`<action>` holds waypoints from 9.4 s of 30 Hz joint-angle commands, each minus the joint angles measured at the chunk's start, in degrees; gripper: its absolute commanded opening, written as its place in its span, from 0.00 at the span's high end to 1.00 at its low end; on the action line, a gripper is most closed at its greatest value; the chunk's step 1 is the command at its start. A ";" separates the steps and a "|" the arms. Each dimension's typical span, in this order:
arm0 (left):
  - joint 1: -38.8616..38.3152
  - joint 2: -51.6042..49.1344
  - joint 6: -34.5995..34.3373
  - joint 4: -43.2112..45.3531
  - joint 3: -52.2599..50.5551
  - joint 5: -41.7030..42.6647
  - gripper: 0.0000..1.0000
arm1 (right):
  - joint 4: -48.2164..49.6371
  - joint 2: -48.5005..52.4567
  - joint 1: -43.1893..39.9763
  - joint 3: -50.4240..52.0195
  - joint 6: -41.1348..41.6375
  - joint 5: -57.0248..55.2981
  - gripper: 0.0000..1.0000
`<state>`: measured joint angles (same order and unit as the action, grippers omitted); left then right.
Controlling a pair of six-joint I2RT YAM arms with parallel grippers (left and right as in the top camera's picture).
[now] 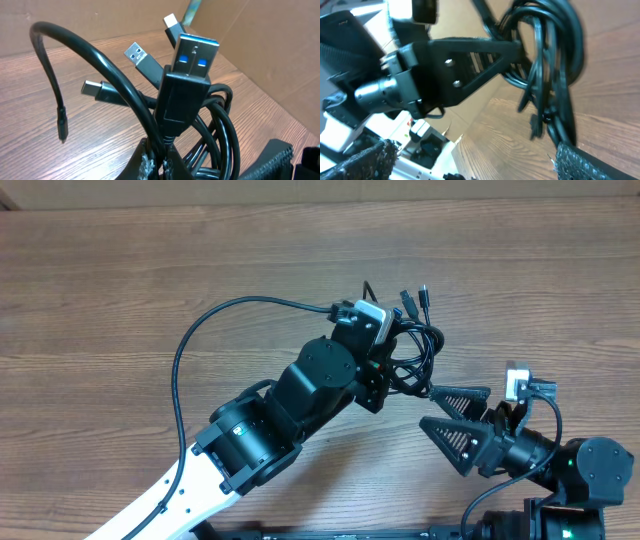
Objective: Untangle cables
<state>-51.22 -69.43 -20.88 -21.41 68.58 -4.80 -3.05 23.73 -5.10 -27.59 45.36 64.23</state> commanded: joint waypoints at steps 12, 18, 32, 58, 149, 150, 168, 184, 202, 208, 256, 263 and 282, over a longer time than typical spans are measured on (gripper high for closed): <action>0.31 7.45 13.22 -4.50 0.63 2.10 0.96 | -10.56 -0.39 0.20 -0.55 -0.85 -12.76 0.18; 0.31 7.61 13.27 -3.43 0.63 7.82 0.96 | -9.79 -0.39 0.20 -0.55 -3.56 -10.93 0.32; 0.28 3.48 13.20 2.91 0.63 17.77 0.96 | -3.67 -0.39 0.20 -0.55 -6.86 -2.43 0.32; 3.30 2.89 15.76 1.95 0.63 9.31 0.96 | -6.67 -0.39 0.20 -0.55 -6.86 -5.01 0.33; 2.29 1.07 63.41 4.81 0.63 10.75 0.00 | -6.95 12.37 0.22 -0.55 -10.93 -2.40 0.96; 2.29 1.05 64.87 4.81 0.63 10.75 0.00 | -6.95 13.99 0.44 -0.55 -10.95 -2.43 0.96; 2.58 -6.99 73.44 0.11 0.63 -3.63 0.00 | -2.32 24.57 16.41 -4.42 -12.33 -9.31 0.96; 7.13 -8.13 63.23 4.15 0.63 -5.31 0.33 | -1.97 24.57 16.41 -4.42 -12.50 -8.44 0.96; 7.69 -8.15 60.89 -0.68 0.63 -8.28 0.41 | 3.50 24.50 16.41 -4.42 -12.48 -0.42 0.96; 13.25 -8.13 44.89 1.97 0.63 -16.92 0.60 | 3.87 24.39 16.41 -4.42 -12.48 -0.02 0.96; 18.58 6.97 15.78 -14.25 0.63 6.84 0.96 | -6.97 24.41 16.28 -4.42 -12.41 -17.49 0.00; 18.58 6.99 7.96 -15.23 0.63 -2.08 0.96 | -8.44 24.39 15.45 -4.44 -6.67 -19.28 0.00; 18.58 6.88 6.99 -12.37 0.63 24.22 0.96 | -48.87 17.35 14.03 -25.94 -11.10 -38.69 0.15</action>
<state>-32.27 -63.64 -17.41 -35.77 68.60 9.67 -51.88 41.69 9.04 -51.44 34.09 26.30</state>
